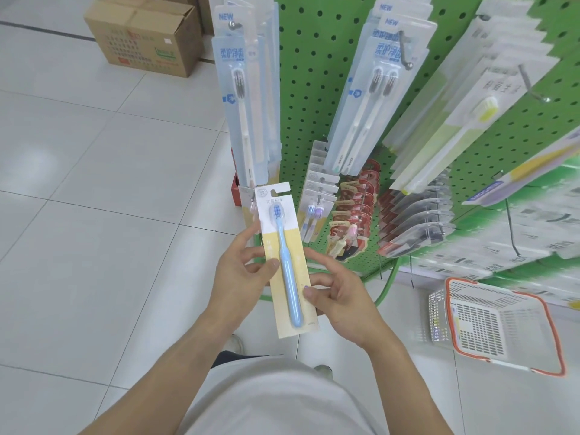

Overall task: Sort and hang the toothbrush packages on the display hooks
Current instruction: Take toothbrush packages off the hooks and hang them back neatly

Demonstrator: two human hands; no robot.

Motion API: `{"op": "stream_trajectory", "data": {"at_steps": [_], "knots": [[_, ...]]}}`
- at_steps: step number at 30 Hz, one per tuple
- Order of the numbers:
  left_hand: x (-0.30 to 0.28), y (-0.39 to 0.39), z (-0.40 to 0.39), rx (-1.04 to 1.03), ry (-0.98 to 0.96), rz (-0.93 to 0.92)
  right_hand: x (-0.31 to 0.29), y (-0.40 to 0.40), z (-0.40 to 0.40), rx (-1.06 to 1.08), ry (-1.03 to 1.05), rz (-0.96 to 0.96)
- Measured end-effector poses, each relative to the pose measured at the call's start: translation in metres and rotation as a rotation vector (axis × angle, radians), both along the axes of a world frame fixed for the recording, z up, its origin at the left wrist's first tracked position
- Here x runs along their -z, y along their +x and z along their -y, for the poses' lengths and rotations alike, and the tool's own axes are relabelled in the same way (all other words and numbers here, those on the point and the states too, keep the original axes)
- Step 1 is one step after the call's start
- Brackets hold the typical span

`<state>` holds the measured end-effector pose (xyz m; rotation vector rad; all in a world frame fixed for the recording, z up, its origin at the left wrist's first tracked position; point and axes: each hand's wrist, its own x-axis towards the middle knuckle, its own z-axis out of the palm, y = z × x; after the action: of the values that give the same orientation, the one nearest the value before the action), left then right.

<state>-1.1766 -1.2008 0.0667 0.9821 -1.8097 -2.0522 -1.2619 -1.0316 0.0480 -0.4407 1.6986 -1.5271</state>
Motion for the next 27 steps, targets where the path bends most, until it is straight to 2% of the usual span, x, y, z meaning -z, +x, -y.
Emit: {"op": "stream_trajectory", "data": {"at_steps": [4, 7, 12, 18, 23, 27], "knots": [[0.003, 0.002, -0.011, 0.103, -0.002, -0.005, 0.000, -0.002, -0.003, 0.060, -0.006, -0.031], [0.007, 0.002, -0.011, 0.091, 0.012, -0.021, -0.003, -0.004, -0.008, -0.003, 0.033, -0.050], [0.007, 0.000, -0.005, 0.114, 0.029, -0.015, -0.012, -0.005, -0.014, -0.120, 0.109, 0.063], [0.006, 0.000, -0.005, 0.196, 0.055, -0.019, -0.011, -0.003, -0.012, -0.083, 0.081, 0.060], [0.003, 0.002, -0.001, 0.166, 0.170, -0.092, -0.010, 0.000, -0.011, -0.057, 0.025, 0.122], [0.006, 0.003, -0.002, 0.176, 0.180, -0.096, -0.008, 0.001, -0.014, -0.040, 0.024, 0.133]]}}
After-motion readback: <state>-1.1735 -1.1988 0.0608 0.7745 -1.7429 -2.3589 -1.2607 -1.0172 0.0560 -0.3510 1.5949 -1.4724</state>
